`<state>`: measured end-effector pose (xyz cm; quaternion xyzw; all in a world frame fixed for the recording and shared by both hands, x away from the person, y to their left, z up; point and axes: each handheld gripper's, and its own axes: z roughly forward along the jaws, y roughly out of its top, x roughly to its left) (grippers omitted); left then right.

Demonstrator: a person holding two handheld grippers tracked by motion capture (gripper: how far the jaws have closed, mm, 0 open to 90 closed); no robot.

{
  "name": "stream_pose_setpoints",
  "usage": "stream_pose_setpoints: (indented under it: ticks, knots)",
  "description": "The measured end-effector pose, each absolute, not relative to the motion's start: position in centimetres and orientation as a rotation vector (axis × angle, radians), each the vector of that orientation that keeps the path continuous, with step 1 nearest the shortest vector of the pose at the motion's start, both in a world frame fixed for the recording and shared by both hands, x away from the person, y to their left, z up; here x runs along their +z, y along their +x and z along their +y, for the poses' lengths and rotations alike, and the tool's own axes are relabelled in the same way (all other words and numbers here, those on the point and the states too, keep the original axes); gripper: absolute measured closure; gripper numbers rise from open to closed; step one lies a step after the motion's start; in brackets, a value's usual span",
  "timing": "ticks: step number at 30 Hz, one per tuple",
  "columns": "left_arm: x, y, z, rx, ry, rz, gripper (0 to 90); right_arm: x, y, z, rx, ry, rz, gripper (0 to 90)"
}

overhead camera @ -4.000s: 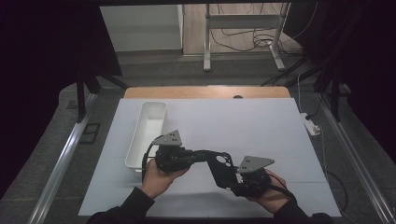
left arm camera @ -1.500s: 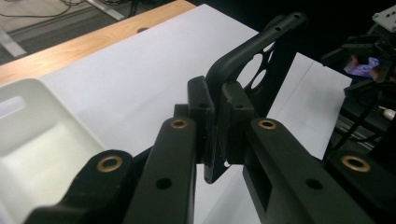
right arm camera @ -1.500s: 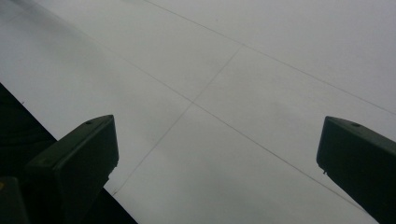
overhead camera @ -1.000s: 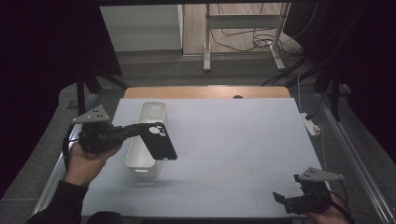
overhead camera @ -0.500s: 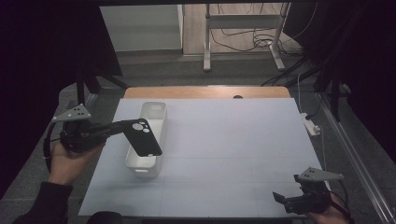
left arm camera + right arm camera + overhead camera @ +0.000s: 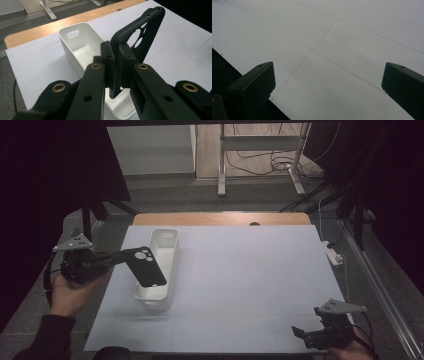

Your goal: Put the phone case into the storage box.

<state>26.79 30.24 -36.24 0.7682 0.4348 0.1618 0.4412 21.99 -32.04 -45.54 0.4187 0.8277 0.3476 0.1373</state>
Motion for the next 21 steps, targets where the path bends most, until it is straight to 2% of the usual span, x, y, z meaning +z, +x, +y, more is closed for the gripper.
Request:
stream_pose_setpoints:
  ticks: [21]
  knots:
    - [-38.1, 29.8, 29.7, 0.439, 1.946, 1.087, 84.0, -45.4, 21.8, -32.4, 1.012, 1.230, 2.377, 0.0]
